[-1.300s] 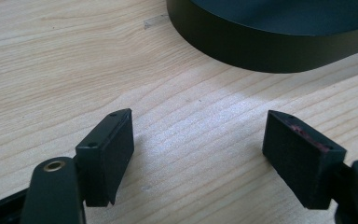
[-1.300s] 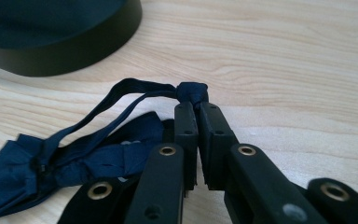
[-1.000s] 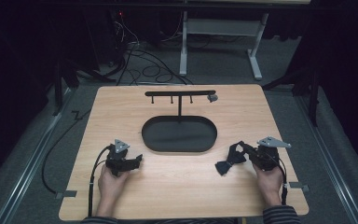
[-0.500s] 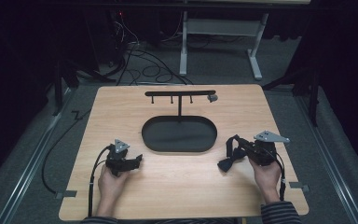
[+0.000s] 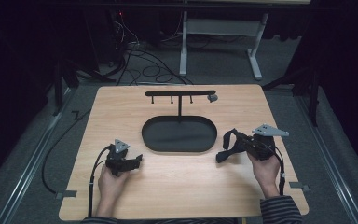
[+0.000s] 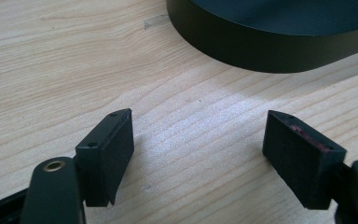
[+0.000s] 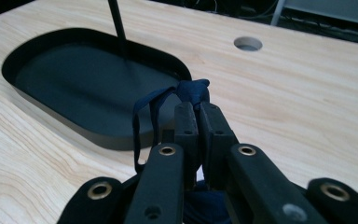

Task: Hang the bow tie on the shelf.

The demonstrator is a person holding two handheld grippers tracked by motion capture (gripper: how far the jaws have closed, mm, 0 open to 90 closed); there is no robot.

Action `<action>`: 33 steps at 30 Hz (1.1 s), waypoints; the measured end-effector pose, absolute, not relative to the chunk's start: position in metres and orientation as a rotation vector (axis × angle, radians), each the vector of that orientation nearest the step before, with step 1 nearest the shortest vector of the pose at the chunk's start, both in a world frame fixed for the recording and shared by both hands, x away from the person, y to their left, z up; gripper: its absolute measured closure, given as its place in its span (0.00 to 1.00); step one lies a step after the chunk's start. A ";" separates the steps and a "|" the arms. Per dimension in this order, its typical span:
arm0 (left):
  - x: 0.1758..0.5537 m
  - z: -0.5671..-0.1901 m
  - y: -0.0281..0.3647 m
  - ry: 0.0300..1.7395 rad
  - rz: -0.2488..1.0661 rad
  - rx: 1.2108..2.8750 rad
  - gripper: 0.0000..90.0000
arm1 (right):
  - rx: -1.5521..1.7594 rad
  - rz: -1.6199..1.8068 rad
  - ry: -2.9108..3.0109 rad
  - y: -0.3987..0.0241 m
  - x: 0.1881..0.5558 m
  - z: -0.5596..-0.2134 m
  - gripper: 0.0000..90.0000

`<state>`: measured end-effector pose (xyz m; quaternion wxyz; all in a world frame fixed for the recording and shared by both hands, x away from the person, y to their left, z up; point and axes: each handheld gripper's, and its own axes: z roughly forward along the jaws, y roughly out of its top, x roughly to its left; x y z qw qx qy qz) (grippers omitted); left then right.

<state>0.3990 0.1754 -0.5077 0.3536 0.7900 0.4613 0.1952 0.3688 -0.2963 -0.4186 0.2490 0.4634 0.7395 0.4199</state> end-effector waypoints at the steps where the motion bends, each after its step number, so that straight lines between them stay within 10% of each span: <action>1: 0.399 -0.508 0.175 1.193 0.505 2.043 0.28 | 1.252 1.142 2.018 -0.294 0.370 -0.415 0.98; 33: 0.399 -0.508 0.175 1.193 0.504 2.043 0.28 | 1.193 1.156 2.012 -0.279 0.398 -0.380 0.98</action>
